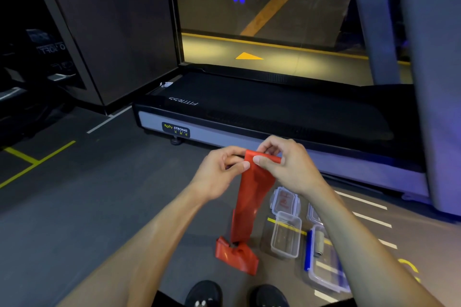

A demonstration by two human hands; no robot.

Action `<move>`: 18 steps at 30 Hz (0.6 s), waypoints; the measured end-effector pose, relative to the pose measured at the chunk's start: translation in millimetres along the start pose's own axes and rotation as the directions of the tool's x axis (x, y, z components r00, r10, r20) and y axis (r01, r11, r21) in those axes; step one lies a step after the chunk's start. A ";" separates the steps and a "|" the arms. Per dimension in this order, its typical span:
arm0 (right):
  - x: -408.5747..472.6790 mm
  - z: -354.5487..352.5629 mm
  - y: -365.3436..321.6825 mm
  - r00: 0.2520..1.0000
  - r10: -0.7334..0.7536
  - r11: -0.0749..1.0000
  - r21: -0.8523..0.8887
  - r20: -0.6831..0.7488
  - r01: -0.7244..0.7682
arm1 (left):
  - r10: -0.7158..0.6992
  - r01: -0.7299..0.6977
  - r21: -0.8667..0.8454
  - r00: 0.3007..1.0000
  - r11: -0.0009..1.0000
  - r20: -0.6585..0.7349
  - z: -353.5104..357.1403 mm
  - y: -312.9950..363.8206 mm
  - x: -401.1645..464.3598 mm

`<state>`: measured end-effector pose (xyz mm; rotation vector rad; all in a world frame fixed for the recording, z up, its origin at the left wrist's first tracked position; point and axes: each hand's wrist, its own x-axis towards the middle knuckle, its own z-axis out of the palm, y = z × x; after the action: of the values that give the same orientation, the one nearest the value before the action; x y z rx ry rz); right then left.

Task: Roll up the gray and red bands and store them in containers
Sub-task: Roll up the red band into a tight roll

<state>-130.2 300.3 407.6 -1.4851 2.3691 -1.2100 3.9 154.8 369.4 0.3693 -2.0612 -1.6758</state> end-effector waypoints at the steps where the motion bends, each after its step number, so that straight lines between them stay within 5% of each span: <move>1: 0.2 1.0 0.2 1.000 0.000 1.000 0.007 -0.004 0.000 | -0.002 0.002 -0.002 1.000 1.000 -0.001 0.2 0.7 0.4; 18: -0.1 -3.8 12.6 0.974 0.096 0.959 0.243 0.205 -0.145 | 0.131 -0.134 0.215 0.991 0.967 0.031 4.7 -2.7 6.6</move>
<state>-141.0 305.2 401.8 -1.2911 2.0565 -1.2289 -4.4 155.0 367.2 0.2806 -2.2356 -1.3855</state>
